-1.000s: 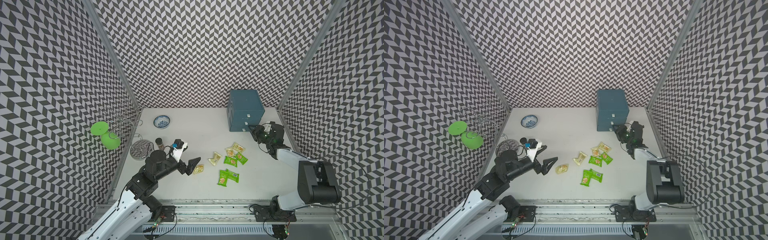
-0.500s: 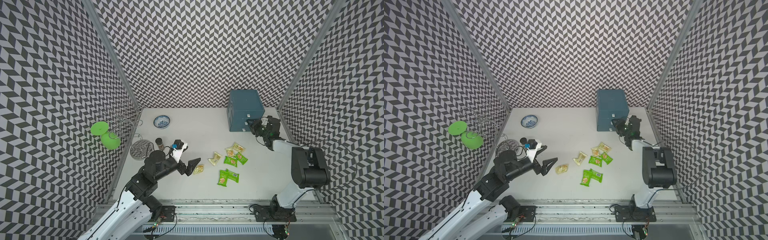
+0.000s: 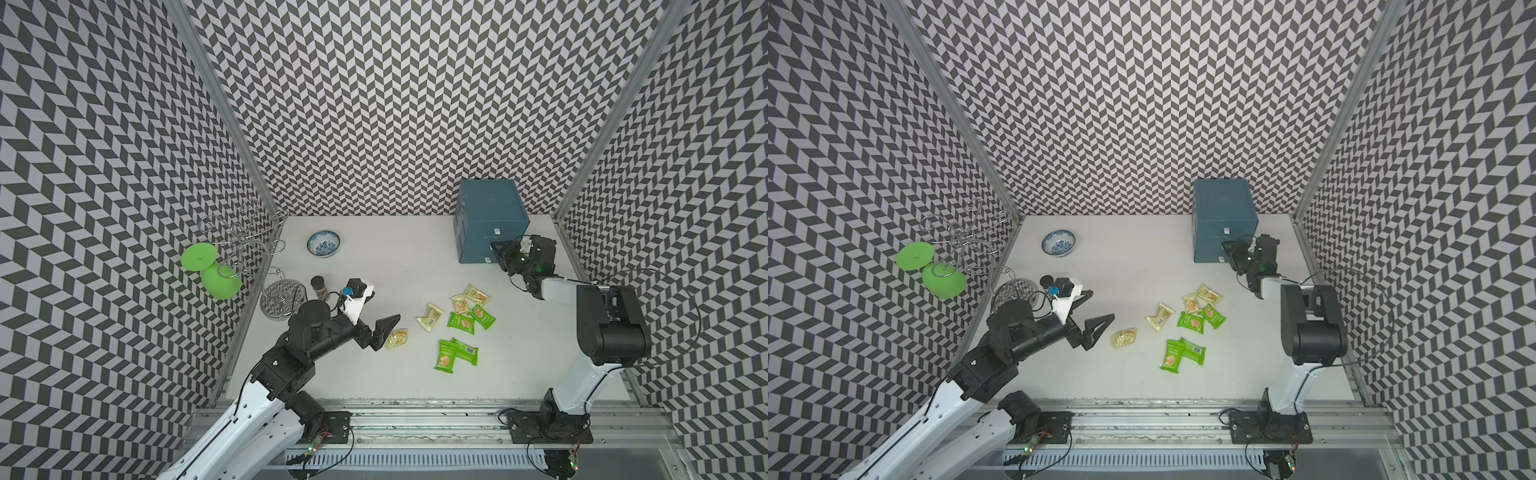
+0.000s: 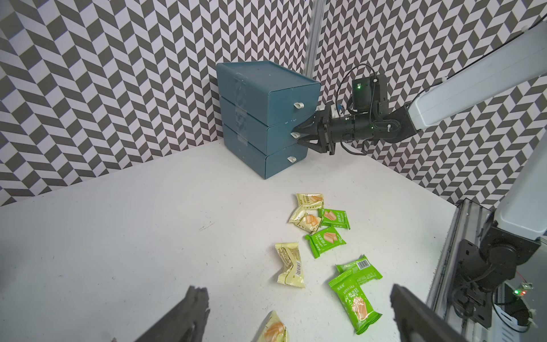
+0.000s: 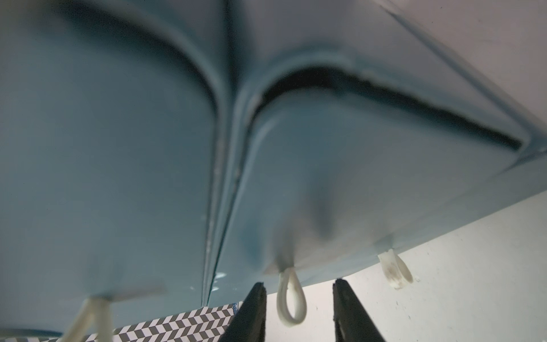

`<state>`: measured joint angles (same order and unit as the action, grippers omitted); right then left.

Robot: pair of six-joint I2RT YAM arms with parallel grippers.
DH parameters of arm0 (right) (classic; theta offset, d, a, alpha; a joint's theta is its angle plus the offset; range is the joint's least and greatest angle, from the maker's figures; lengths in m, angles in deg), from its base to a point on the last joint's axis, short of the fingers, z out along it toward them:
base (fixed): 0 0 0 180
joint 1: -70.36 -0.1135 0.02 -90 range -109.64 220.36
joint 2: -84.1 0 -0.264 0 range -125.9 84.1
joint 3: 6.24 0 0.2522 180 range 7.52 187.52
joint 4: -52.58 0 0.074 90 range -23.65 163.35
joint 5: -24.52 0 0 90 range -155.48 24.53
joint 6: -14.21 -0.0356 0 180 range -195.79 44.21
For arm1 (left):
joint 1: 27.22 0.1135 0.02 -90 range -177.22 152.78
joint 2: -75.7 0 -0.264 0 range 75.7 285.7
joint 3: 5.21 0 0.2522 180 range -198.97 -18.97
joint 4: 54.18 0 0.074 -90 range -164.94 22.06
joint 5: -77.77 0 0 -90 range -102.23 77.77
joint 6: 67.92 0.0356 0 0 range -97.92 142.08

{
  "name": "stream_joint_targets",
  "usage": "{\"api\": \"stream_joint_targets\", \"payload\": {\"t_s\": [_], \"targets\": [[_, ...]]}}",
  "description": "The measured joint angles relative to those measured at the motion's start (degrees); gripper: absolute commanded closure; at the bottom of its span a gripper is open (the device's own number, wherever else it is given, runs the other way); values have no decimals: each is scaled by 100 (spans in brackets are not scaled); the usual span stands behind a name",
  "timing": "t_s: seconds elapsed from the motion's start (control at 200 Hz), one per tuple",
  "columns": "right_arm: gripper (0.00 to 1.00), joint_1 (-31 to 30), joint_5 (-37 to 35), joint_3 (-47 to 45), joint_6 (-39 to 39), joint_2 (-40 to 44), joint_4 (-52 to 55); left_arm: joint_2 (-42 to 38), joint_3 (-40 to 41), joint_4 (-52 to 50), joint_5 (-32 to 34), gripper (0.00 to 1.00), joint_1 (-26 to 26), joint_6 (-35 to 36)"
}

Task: Place the cookies into the drawer by color
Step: Open the drawer in the storage box.

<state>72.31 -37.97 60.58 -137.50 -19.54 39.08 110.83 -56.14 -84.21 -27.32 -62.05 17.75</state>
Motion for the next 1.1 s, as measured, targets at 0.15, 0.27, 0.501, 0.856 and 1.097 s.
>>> {"api": "stream_joint_targets", "payload": {"t_s": [0.15, 0.27, 0.501, 0.856, 1.097], "targets": [[75, 0, 50, 15, -33, -98, -26, 2, 0, 2, 0, 1, 0, 0], [83, 0, 76, 83, -66, -107, -37, 7, 0, 2, 0, 0, 7, 0], [100, 9, 87, 90, -76, -107, -118, 7, 0, 2, 0, 1, 11, 0], [100, 9, 127, -310, -50, 243, -227, 39, 0, 2, -4, 0, 48, 0], [100, 9, 131, -730, -44, 793, -129, 44, 0, 2, -11, 0, 50, 0]]}}
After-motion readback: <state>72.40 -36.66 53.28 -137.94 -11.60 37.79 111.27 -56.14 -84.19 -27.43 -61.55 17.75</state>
